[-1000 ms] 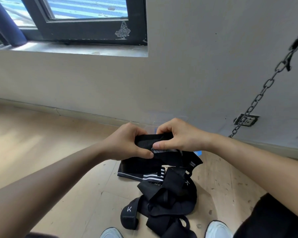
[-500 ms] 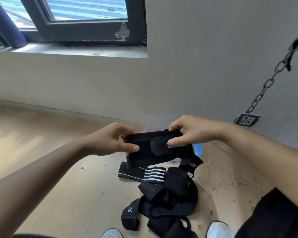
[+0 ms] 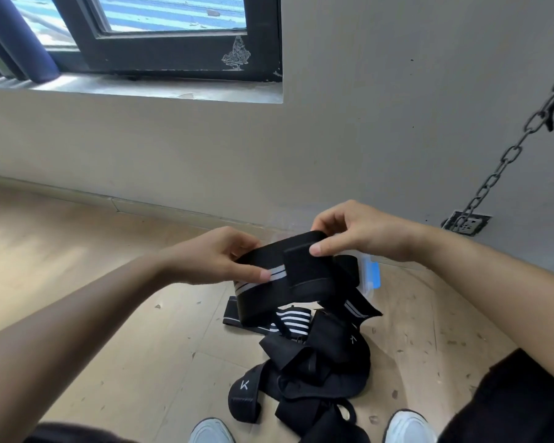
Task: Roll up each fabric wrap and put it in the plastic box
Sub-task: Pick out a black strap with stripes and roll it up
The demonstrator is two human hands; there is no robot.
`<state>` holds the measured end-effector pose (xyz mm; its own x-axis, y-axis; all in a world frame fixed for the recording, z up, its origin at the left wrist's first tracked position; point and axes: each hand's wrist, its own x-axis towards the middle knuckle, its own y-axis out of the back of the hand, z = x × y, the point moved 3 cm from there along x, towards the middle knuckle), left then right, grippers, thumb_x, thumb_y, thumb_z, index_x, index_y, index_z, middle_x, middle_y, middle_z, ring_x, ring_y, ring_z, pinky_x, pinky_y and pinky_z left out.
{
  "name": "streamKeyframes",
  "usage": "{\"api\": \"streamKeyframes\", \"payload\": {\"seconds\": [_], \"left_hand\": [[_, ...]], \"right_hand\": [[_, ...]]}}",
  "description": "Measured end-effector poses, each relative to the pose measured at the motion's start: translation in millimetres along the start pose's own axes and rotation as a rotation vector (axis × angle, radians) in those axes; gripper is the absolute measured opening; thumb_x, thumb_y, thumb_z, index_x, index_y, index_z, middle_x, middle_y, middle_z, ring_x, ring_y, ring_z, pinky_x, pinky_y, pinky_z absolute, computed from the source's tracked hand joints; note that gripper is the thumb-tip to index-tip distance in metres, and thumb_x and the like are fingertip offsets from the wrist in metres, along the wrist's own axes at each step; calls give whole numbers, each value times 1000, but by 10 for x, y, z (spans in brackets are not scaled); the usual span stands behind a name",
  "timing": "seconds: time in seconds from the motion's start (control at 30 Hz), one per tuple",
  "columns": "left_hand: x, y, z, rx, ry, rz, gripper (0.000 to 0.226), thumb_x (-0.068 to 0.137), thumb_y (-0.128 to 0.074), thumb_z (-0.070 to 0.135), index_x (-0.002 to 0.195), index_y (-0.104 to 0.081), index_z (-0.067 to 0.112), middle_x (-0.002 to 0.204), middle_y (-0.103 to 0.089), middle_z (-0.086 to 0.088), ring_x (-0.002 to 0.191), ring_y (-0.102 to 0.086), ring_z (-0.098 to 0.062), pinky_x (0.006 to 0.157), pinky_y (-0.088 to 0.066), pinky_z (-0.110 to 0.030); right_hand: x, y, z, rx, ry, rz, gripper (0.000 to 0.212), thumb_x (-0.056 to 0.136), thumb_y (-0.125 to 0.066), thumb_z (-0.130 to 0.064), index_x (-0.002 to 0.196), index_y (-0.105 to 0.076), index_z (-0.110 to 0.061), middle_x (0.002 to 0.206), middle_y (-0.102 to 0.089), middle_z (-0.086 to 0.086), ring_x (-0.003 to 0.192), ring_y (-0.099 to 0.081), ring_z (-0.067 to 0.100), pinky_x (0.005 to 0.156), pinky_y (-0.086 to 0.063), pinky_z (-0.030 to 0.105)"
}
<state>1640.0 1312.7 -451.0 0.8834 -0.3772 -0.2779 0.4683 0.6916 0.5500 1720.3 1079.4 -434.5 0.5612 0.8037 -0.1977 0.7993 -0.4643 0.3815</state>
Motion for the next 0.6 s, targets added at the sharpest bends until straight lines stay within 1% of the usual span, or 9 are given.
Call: {"api": "streamKeyframes", "payload": {"seconds": [0.03,0.13,0.23,0.33,0.4,0.47,0.5,0.53,0.6], "left_hand": [[-22,22,-27,9,13,-20,10,91,-77,29,99,-73,23,96,-78,5,95,-73,-12,84,-53,-27],[-46,65,-40,-30,5,-11,10,93,-74,16,101,-73,22,103,-78,7,101,-73,-11,86,-53,-20],[-20,35,18,-114,-32,-7,13,92,-73,12,104,-74,17,109,-78,-1,107,-72,-17,90,-55,-25],[21,-32,63,-251,-100,30,11,91,-72,13,102,-73,13,103,-77,-4,100,-72,-19,85,-55,-27],[47,-72,91,-276,-112,45,7,92,-71,11,95,-72,18,95,-75,0,91,-69,-16,79,-53,-25],[48,-83,113,-244,-101,59,7,94,-70,9,90,-69,15,83,-71,6,80,-66,-10,70,-51,-20],[39,-77,114,-216,-84,58,7,95,-69,12,89,-67,10,81,-71,6,76,-65,-9,68,-50,-20],[34,-60,94,-185,-68,55,16,95,-70,19,89,-65,4,81,-72,3,76,-67,-11,68,-51,-22],[11,-23,33,-115,-38,43,37,93,-74,36,93,-65,0,92,-76,-8,85,-72,-23,75,-57,-36]], "right_hand": [[-3,45,11,-12,-13,7,14,86,-76,-18,82,-69,-7,78,-67,1,78,-62,13,80,-48,31],[-6,124,62,-78,-93,-2,19,91,-70,-14,72,-66,-14,73,-65,-3,77,-61,10,88,-51,37],[-19,84,109,-166,-178,-80,27,95,-68,-27,71,-64,-17,70,-59,-9,71,-54,5,79,-45,28],[-18,-68,67,-66,-102,-95,21,93,-71,-33,86,-70,-14,79,-64,-6,78,-57,9,81,-44,29],[-11,-177,-5,68,-31,-82,22,92,-70,-28,100,-70,-7,86,-70,-4,81,-63,8,81,-48,24],[25,-241,-35,92,14,-59,16,91,-71,-19,100,-68,-5,84,-72,-6,78,-65,7,73,-50,19],[46,-240,-17,65,14,-48,12,91,-72,-15,98,-68,-6,80,-71,-7,74,-65,6,69,-49,17],[59,-217,-1,40,2,-31,8,91,-73,-13,96,-69,-7,78,-71,-8,72,-65,6,67,-49,17],[78,-106,55,-12,-36,17,8,90,-74,-12,93,-70,-6,78,-71,-5,73,-66,9,69,-51,21]]}}
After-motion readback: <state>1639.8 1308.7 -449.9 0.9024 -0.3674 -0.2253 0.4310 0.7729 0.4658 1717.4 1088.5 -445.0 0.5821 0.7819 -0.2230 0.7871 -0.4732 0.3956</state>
